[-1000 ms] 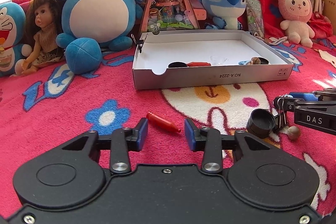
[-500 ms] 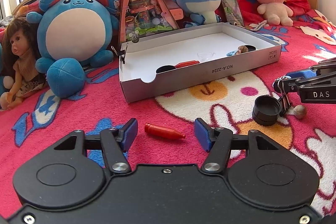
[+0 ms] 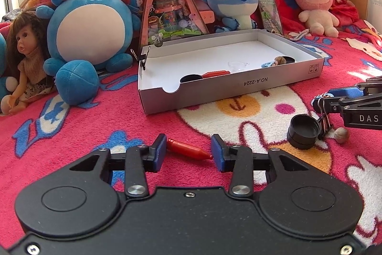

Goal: Organize rigid objects
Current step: 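Carry the red crayon and hair clip over into the white box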

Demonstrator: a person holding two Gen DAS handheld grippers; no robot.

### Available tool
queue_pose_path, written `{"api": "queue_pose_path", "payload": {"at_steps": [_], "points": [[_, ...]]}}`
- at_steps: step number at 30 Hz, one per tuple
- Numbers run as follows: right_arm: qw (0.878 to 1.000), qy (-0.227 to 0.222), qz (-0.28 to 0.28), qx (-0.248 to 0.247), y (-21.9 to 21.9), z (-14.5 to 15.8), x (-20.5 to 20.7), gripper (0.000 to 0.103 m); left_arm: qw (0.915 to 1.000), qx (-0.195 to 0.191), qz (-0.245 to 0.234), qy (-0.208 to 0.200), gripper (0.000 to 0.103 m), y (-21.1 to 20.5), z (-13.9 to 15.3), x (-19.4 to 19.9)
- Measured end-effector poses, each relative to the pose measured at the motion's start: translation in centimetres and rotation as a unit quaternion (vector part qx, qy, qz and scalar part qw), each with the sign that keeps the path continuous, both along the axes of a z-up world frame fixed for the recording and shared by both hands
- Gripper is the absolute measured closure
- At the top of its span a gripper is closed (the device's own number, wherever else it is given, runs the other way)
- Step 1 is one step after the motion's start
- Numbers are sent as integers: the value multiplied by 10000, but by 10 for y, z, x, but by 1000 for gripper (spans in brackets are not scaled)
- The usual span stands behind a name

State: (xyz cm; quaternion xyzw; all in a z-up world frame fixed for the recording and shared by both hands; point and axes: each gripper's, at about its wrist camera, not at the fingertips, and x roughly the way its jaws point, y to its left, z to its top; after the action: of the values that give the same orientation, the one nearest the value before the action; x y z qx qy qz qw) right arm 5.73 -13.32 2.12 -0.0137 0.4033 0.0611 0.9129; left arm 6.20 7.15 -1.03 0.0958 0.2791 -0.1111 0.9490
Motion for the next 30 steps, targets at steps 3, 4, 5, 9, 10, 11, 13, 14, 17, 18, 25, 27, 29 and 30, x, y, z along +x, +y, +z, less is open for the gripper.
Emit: {"api": "queue_pose_path", "payload": {"at_steps": [3,4,5,9,10,11,13,14,17,18,25,27,29,30], "points": [[10000,-51,-34,-7,0,2,-2,47,9999,-41,104,6,64,-1,1,-2],[10000,-83,-25,-41,1,2,-2,47,9999,-52,122,10,64,-1,2,-2],[9999,-93,-10,-81,2,3,-3,47,9999,-70,152,13,64,-1,2,-2],[9999,41,-101,-47,1,3,-2,47,9994,-161,307,21,64,0,5,-3],[9999,80,-147,-6,1,3,-1,47,9992,-200,346,29,64,0,7,-3],[9998,104,-181,18,1,3,-1,47,9990,-243,376,47,64,0,8,-2],[9997,122,-203,12,3,2,1,47,9985,-334,424,103,64,0,10,-1],[9997,123,-207,-17,5,1,2,47,9982,-374,454,117,64,0,11,-1],[9996,111,-191,-147,9,-2,4,47,9976,-448,517,121,64,0,15,1],[9997,108,-169,-153,10,-2,5,55,9974,-468,535,114,64,0,16,1],[9999,67,-34,-117,9,2,4,65,9956,-674,638,93,64,2,29,10],[10000,32,-18,-74,8,6,5,65,9949,-745,674,94,64,3,34,15],[10000,-3,-5,2,6,12,6,65,9941,-840,683,100,64,4,40,21],[10000,-15,-10,48,5,14,7,65,9938,-876,682,91,64,4,43,24]]}}
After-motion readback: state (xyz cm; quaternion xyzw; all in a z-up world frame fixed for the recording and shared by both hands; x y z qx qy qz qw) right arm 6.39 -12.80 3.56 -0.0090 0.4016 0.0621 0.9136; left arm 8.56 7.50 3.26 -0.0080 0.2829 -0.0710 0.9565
